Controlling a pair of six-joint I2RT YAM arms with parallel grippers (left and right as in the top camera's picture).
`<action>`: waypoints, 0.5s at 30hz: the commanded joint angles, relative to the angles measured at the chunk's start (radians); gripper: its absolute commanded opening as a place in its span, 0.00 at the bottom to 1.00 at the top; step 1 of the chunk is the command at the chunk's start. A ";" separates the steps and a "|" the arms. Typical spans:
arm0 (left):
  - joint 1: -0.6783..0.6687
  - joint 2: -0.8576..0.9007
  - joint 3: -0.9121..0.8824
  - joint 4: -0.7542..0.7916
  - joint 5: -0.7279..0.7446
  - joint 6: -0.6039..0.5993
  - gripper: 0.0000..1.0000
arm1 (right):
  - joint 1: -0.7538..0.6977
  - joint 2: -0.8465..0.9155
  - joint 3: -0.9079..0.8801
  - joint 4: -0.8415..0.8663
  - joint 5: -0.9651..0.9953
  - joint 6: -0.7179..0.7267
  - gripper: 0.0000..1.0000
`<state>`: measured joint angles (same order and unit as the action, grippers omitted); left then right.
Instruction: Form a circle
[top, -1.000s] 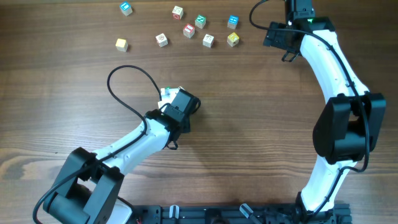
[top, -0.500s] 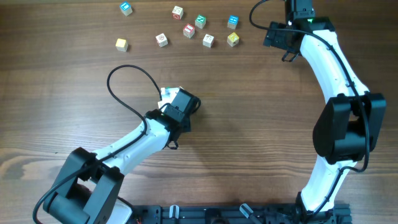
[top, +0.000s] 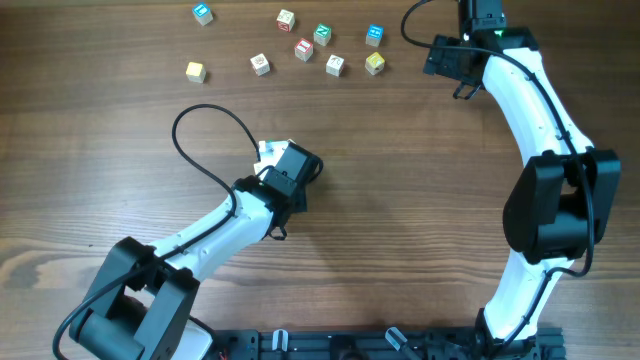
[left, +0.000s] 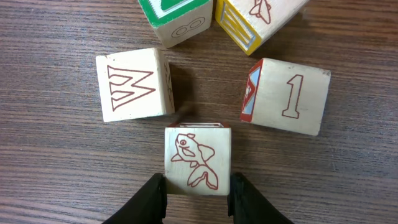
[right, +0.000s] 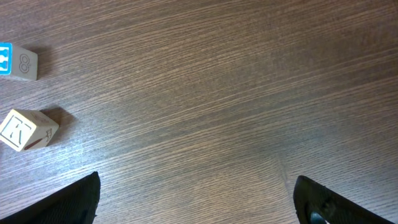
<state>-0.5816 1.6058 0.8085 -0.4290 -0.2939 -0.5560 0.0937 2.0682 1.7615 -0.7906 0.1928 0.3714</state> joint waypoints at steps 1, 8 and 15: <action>-0.001 0.013 -0.010 -0.001 -0.002 0.002 0.33 | 0.001 -0.010 0.014 0.002 0.020 -0.005 1.00; -0.001 0.013 -0.010 -0.008 0.080 0.106 0.38 | 0.001 -0.010 0.015 0.002 0.020 -0.005 1.00; -0.001 0.013 -0.010 -0.008 0.034 0.107 0.38 | 0.001 -0.010 0.015 0.002 0.020 -0.005 1.00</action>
<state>-0.5816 1.6066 0.8078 -0.4366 -0.2333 -0.4679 0.0937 2.0682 1.7615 -0.7906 0.1928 0.3714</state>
